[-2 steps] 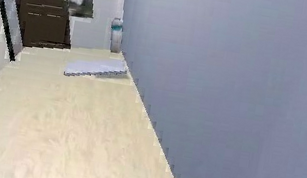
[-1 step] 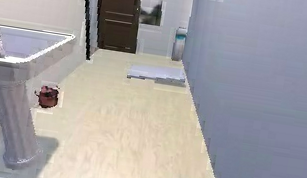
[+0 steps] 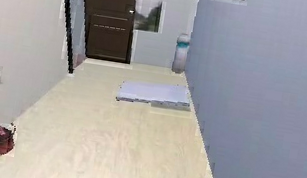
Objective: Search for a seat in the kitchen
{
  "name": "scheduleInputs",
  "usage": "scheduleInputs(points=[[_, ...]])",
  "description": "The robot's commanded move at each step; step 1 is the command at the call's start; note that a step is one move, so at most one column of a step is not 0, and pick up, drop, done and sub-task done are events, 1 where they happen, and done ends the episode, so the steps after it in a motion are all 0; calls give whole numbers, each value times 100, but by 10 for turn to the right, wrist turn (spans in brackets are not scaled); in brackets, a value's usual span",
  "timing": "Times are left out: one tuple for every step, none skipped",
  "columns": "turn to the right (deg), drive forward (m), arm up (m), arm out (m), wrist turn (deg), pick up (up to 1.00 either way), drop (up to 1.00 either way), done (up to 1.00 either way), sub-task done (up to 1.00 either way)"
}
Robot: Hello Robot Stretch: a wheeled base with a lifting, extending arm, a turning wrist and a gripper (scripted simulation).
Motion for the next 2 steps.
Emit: scheduleInputs(points=[[0,100,0,0,0,0,0,0,0],[-180,0,0,0,0,0,0,0,0]])
